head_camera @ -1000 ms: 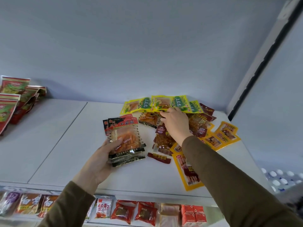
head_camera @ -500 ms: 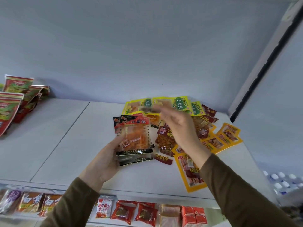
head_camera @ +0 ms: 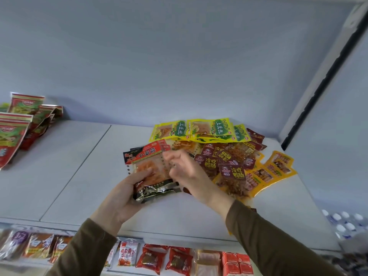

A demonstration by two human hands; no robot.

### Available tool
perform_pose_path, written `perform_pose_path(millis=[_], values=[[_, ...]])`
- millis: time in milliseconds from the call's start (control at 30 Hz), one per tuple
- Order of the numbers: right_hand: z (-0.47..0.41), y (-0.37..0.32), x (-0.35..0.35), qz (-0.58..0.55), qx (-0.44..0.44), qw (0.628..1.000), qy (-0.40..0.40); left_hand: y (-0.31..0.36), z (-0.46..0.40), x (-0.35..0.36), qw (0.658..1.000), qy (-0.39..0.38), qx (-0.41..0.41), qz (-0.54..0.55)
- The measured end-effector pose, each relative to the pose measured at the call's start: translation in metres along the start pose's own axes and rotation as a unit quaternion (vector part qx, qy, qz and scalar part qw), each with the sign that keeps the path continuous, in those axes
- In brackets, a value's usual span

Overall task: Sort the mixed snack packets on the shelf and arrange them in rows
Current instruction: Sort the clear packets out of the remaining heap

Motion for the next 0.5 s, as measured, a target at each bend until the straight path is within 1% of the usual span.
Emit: perform_pose_path(millis=[33, 67, 100, 133, 200, 267, 300, 433, 467, 500], values=[[-0.009, 0.004, -0.007, 0.01, 0.019, 0.999, 0.045, 0.003, 0.001, -0.005, 1.0, 0.012, 0.008, 0.0], [-0.018, 0.011, -0.016, 0.057, 0.041, 0.993, 0.091, 0.007, 0.002, -0.009, 1.0, 0.019, 0.016, 0.002], [-0.028, 0.018, -0.026, 0.141, 0.067, 0.98, 0.121, 0.011, 0.003, -0.013, 0.999, 0.024, 0.024, 0.006], [-0.038, 0.026, -0.034, 0.244, 0.091, 0.958, 0.121, 0.015, 0.005, -0.017, 0.999, 0.025, 0.03, 0.009], [-0.056, 0.042, -0.042, 0.425, 0.108, 0.896, 0.071, 0.019, 0.007, -0.022, 0.999, 0.025, 0.039, 0.019], [-0.069, 0.053, -0.04, 0.532, 0.096, 0.84, 0.041, 0.02, 0.008, -0.026, 0.999, 0.024, 0.042, 0.021], [-0.074, 0.056, -0.039, 0.561, 0.091, 0.822, 0.043, 0.02, 0.009, -0.027, 0.999, 0.023, 0.043, 0.021], [-0.086, 0.054, -0.035, 0.651, 0.07, 0.75, 0.091, 0.017, 0.013, -0.029, 0.999, 0.02, 0.043, 0.023], [-0.086, 0.051, -0.036, 0.655, 0.078, 0.744, 0.102, 0.017, 0.014, -0.029, 0.999, 0.021, 0.044, 0.026], [-0.087, 0.047, -0.038, 0.646, 0.086, 0.75, 0.117, 0.017, 0.015, -0.029, 0.998, 0.021, 0.045, 0.03]])
Point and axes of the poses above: each hand's wrist, its own z-axis away from the middle knuckle, its own x-axis out of the palm, y = z × x, the point moved 3 cm from there along -z, towards the middle knuckle, and after that the axes turned 7 degrees about z, right-handed, at the moved point
